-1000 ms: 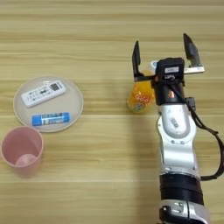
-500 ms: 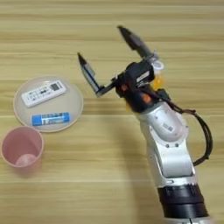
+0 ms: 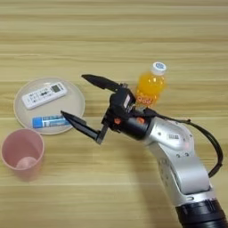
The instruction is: Move the objects on the table
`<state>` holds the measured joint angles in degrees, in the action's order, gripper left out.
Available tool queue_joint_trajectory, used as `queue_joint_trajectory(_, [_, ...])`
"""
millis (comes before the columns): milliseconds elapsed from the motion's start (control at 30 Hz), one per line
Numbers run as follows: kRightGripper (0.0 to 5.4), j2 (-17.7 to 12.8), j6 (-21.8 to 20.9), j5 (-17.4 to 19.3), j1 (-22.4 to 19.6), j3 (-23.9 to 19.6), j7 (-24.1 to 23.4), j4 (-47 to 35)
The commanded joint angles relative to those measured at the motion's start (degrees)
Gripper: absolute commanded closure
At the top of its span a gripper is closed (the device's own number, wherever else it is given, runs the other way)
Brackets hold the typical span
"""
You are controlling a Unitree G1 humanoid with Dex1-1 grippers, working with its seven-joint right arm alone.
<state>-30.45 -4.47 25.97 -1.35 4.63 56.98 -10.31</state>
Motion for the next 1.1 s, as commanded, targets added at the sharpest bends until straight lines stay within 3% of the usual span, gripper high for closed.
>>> queue_joint_trajectory(33, [0.04, -3.19, -0.38, -1.76, -1.63, 0.49, 4.38, 0.82])
queue_joint_trajectory(200, [0.04, -5.1, 0.24, -3.43, -1.35, 2.13, 10.85, 2.88])
queue_joint_trajectory(500, [0.04, -2.41, -2.04, -8.57, -4.16, 6.06, 13.95, 6.63])
queue_joint_trajectory(1100, [0.04, 4.55, -3.5, -11.65, -6.78, 9.68, 12.43, 7.58])
